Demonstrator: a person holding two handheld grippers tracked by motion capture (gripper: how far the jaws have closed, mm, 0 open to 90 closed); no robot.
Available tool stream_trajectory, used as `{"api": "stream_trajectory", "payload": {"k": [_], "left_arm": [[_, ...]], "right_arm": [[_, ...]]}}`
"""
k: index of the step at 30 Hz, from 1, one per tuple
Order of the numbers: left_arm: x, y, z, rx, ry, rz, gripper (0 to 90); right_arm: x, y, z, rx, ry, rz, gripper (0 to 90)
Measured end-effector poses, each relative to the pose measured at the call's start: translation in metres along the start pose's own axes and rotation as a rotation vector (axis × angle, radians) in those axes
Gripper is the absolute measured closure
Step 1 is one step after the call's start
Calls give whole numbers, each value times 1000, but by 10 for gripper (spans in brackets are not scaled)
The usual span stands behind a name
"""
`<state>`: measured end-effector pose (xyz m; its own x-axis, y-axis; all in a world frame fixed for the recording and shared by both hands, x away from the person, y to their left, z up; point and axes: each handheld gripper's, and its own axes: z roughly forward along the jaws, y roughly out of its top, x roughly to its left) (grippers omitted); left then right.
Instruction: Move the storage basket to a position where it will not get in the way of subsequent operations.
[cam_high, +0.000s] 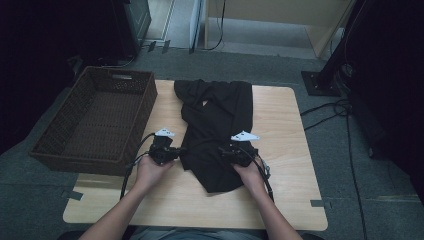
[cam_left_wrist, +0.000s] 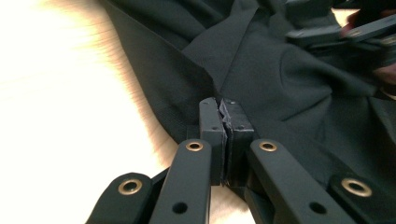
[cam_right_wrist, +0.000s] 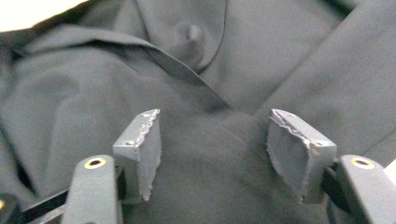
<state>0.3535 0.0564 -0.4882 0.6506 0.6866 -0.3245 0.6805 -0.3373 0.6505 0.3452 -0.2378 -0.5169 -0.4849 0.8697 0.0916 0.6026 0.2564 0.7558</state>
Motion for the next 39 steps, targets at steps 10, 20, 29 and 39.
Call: {"api": "stream_trajectory", "payload": {"k": [10, 20, 29, 39], "left_arm": [[-7, -21, -22, 32, -5, -41, 895], [-11, -25, -32, -1, 25, -37, 745], [6, 12, -9, -18, 13, -38, 560], [29, 24, 31, 39, 25, -86, 689]], "right_arm": [[2, -2, -14, 106, 34, -3, 818], [9, -6, -43, 39, 85, 13, 645], [-21, 19, -29, -42, -16, 48, 539], [-31, 20, 16, 37, -68, 102, 416]]}}
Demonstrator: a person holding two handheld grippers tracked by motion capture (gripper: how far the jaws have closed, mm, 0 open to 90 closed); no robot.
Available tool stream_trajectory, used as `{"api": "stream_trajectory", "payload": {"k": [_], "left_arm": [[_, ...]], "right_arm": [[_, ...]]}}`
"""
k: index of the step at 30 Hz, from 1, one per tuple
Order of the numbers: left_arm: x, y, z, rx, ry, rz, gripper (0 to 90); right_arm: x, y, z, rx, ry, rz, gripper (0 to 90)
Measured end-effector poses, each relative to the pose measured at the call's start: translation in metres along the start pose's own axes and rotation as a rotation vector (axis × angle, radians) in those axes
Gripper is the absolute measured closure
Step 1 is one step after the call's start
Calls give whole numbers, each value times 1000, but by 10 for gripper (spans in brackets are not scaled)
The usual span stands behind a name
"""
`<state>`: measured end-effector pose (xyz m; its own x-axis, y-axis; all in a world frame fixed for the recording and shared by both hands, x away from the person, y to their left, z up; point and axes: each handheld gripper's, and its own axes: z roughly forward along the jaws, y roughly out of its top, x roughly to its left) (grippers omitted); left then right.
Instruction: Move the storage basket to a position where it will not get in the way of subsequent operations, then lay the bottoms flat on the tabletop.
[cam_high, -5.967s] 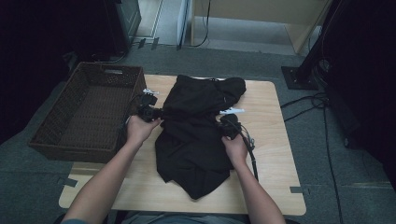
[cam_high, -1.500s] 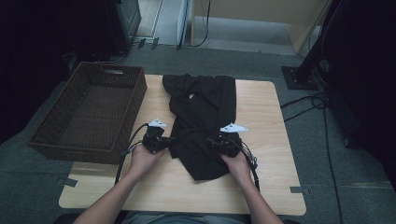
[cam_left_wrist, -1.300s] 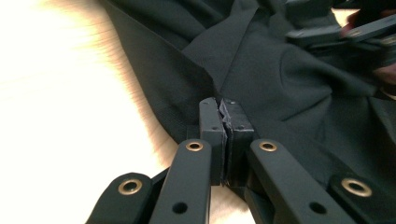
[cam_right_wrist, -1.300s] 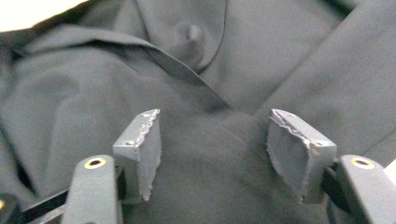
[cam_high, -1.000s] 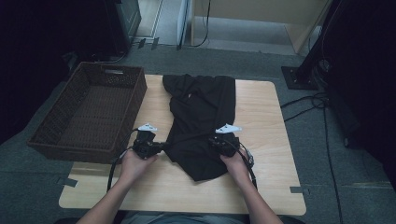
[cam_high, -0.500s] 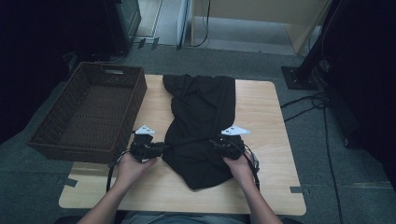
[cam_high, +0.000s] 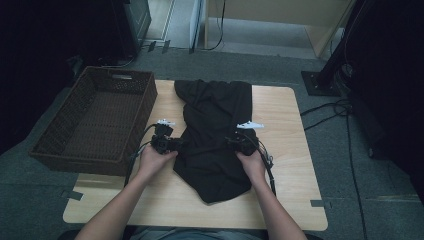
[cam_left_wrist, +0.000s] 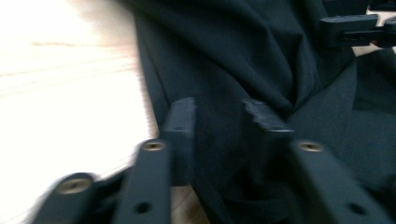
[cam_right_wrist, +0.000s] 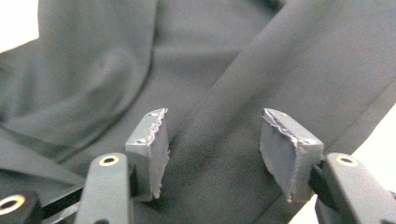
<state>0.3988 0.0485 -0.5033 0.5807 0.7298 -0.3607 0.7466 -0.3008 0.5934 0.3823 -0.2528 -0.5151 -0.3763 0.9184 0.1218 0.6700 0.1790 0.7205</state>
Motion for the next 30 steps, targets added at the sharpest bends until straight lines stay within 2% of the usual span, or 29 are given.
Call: {"api": "stream_trajectory", "payload": {"k": [3, 5, 6, 10, 12, 14, 17, 23, 24, 26, 28, 30], "left_arm": [[-1, -1, 3, 4, 23, 18, 778], [1, -1, 3, 11, 31, 13, 865], [1, -2, 3, 12, 33, 15, 899], [0, -6, -1, 19, 47, 49, 900], [0, -8, -4, 30, 51, 49, 900], [0, -10, -7, 34, 64, 60, 900], [2, -11, -10, 45, 77, 68, 900], [2, -10, -11, 26, 65, 35, 900], [1, -9, -11, 11, 52, 23, 890], [-4, -5, -9, -10, 20, -3, 693], [-12, -1, -5, -31, 7, 21, 580], [-18, 3, 1, -29, 12, 31, 508]], "right_arm": [[7, -2, 0, 10, -74, -78, 430], [6, -4, -3, 2, -73, -58, 527], [5, -6, -4, -5, -69, -64, 575], [-1, -9, -11, 6, -56, -59, 814], [-5, -10, -15, 26, -47, -42, 878], [-12, -9, -20, 56, -34, -2, 886], [-23, -10, -27, 64, -2, 45, 887], [-39, -14, -39, 67, 13, 93, 886], [-40, -15, -40, 71, 19, 100, 886], [-38, -17, -41, 72, 37, 119, 887], [-33, -19, -40, 86, 51, 106, 887], [-26, -23, -38, 90, 64, 93, 886]]}}
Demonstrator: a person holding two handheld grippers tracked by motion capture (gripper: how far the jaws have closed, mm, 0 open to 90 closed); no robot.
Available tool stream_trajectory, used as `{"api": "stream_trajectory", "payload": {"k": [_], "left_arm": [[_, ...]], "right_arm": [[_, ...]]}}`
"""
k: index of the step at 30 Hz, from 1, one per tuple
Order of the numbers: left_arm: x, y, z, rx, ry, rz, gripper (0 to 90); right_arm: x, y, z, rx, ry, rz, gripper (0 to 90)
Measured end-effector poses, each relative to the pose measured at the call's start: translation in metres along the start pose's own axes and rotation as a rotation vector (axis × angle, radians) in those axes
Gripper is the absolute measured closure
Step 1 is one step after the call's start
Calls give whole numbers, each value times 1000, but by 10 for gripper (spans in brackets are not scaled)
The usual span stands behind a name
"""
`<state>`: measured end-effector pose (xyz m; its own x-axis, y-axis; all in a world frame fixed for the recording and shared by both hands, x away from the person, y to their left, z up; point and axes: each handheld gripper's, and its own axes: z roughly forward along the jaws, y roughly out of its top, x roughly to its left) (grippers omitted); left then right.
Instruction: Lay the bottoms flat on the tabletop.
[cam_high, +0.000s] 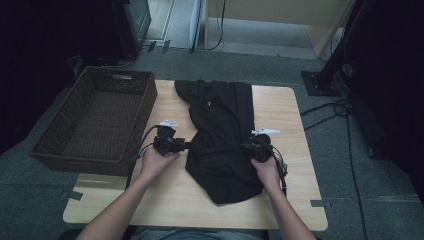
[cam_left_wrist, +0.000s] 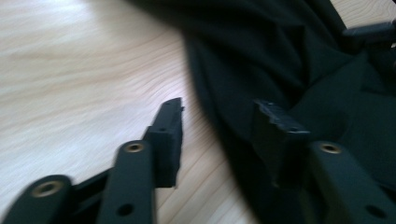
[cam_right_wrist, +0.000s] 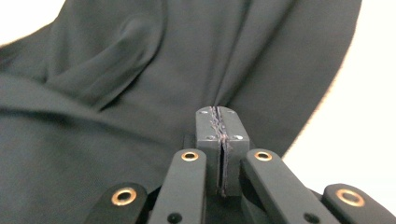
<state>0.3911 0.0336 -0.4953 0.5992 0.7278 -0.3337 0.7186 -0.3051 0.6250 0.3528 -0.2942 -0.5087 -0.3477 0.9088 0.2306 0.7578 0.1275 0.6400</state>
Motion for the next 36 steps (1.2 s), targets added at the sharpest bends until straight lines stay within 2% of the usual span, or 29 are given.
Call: {"api": "stream_trajectory", "payload": {"k": [4, 6, 8, 12, 15, 17, 18, 20, 22, 23, 25, 27, 31, 33, 36], "left_arm": [[-5, 6, 14, 14, 0, -8, 472], [-6, 7, 19, 13, -1, -21, 478], [-6, 6, 23, 11, -10, -24, 493], [-8, 6, 23, 9, 2, -16, 509], [-7, 6, 25, -4, 16, -15, 530], [-7, 6, 27, -15, 29, -6, 596], [-7, 6, 28, -22, 31, -14, 632], [-7, 5, 30, -19, 20, -15, 740], [-10, 4, 32, -16, 26, 4, 860], [-11, 4, 33, -18, 22, 6, 882], [-11, 5, 35, -20, 18, 2, 895], [-8, 8, 35, -23, 22, -11, 898], [6, 16, 34, -29, 44, -51, 900], [14, 18, 29, -42, 37, -75, 900], [20, 18, 18, -61, 40, -80, 900]], "right_arm": [[10, -1, 3, -8, -2, -49, 855], [10, 0, 3, -18, 9, -48, 776], [9, 4, 1, -59, 7, -46, 698], [6, 10, 0, -129, 11, -37, 544], [4, 13, 3, -147, -61, -80, 481], [0, 17, 8, -141, -77, -68, 479], [-1, 19, 12, -135, -84, -62, 480], [-3, 21, 20, -99, -104, -53, 488], [-2, 23, 27, -94, -123, -76, 493], [0, 23, 29, -97, -146, -94, 509], [1, 26, 34, -107, -179, -121, 545], [0, 29, 39, -135, -186, -100, 620], [-3, 42, 47, -128, -194, -81, 660], [-5, 51, 52, -108, -196, -83, 627], [-9, 60, 56, -85, -194, -88, 544]]}}
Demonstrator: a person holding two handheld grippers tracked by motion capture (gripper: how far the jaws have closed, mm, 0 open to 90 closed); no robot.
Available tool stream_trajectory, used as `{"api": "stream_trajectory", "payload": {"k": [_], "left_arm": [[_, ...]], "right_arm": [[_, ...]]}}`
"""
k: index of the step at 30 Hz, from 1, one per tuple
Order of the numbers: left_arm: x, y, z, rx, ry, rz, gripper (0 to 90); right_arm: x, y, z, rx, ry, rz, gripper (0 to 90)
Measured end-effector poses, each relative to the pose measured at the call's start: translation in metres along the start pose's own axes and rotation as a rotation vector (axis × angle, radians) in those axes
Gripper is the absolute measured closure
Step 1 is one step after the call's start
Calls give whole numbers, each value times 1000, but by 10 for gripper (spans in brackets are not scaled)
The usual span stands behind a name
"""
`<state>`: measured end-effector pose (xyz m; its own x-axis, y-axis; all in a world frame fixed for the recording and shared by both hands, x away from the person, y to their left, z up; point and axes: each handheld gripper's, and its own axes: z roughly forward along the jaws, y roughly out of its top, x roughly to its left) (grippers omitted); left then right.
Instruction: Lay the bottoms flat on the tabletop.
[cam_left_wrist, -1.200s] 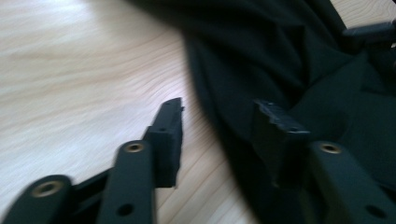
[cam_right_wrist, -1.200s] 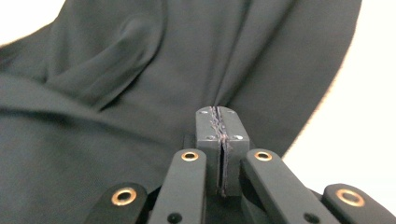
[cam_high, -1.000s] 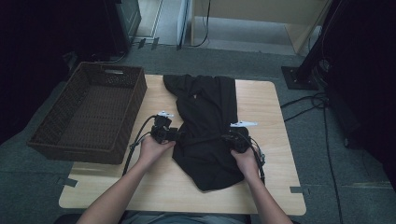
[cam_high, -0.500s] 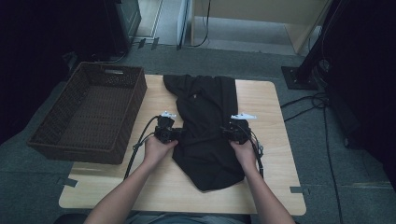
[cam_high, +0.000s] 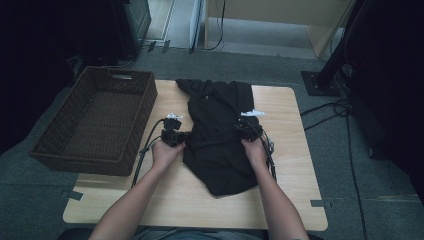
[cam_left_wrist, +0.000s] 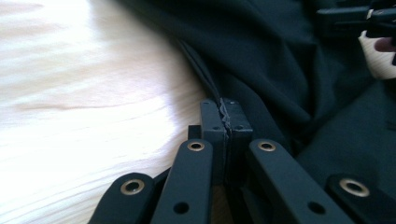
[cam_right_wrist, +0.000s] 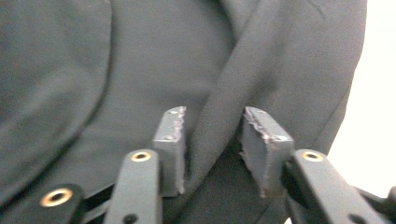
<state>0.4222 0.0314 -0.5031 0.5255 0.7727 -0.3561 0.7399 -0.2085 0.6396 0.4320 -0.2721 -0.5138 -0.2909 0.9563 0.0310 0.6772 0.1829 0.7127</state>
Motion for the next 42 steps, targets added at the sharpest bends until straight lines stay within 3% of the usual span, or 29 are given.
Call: {"api": "stream_trajectory", "payload": {"k": [2, 4, 8, 12, 13, 18, 24, 26, 30, 32, 34, 37, 39, 40, 42], "left_arm": [[3, 1, -10, -15, -7, -9, 900], [5, 0, -20, -28, -27, -20, 900], [0, -8, -33, -23, -43, 19, 900], [-4, -19, -30, 6, -55, 28, 898], [-4, -22, -30, 10, -63, 27, 898], [-6, -27, -29, 38, -71, 30, 897], [-4, -30, -27, 59, -76, 28, 888], [-3, -31, -27, 60, -76, 24, 885], [-2, -32, -27, 76, -77, 22, 832], [-1, -33, -27, 81, -90, 11, 785], [-2, -34, -27, 91, -90, 19, 751], [-3, -37, -27, 97, -76, 39, 752], [-4, -39, -26, 107, -69, 66, 819], [-4, -39, -26, 109, -64, 78, 871], [-4, -39, -27, 110, -64, 83, 886]], "right_arm": [[-4, 1, 1, 4, -4, -1, 477], [-10, 0, 0, 6, -8, 5, 480], [-24, -3, -6, 12, -15, 21, 525], [-24, -4, -12, 20, 13, 69, 601], [-21, -3, -15, 9, 33, 82, 599], [4, -4, -35, -52, 103, 31, 546], [43, -19, -51, -65, 195, -58, 467], [53, -23, -55, -63, 242, -80, 405], [71, -32, -58, -53, 355, -76, 346], [80, -37, -52, -28, 358, -113, 319], [86, -40, -43, -2, 324, -154, 312], [89, -43, -36, -4, 303, -183, 377], [90, -44, -37, -20, 284, -222, 522], [90, -46, -38, -29, 300, -221, 638], [90, -46, -41, -18, 312, -221, 812]]}}
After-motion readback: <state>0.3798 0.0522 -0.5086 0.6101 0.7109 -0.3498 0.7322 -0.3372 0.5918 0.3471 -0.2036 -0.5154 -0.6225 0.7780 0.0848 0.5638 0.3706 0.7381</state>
